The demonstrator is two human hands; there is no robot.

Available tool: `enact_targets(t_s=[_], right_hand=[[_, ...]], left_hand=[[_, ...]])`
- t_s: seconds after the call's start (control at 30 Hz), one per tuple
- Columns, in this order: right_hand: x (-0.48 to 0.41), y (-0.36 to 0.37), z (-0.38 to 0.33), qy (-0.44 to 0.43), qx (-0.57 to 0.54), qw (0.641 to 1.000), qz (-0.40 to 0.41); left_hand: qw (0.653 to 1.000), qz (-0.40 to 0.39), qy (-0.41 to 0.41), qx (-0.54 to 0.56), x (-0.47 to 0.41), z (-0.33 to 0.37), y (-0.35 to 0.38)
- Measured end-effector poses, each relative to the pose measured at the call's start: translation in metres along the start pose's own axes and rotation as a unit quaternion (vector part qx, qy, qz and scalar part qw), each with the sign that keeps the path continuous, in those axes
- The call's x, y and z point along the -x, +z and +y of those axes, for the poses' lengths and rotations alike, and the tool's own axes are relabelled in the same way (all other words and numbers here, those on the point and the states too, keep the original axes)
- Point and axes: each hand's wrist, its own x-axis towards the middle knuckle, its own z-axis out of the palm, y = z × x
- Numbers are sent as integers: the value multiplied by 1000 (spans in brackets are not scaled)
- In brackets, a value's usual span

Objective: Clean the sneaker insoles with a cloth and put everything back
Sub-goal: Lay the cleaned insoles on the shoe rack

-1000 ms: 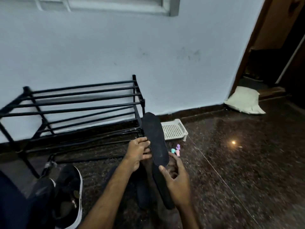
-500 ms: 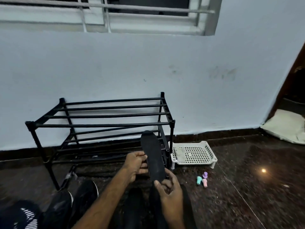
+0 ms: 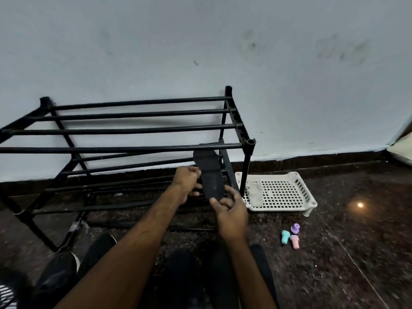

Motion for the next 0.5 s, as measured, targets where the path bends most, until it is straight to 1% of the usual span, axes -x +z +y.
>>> enact_targets(t_s=[0.13, 0.27, 0.4, 0.5], right_hand=[[-18, 5, 11, -3, 17, 999, 35], [-22, 7, 14, 2, 59, 996, 62], [-17, 9, 16, 10, 90, 994, 68], [-10, 9, 19, 12, 103, 993, 62]], left_hand=[[998, 2, 21, -54, -14, -7, 4], [993, -3, 52, -103, -17, -12, 7], [982, 23, 85, -168, -11, -15, 6], [969, 27, 97, -226, -3, -17, 2]])
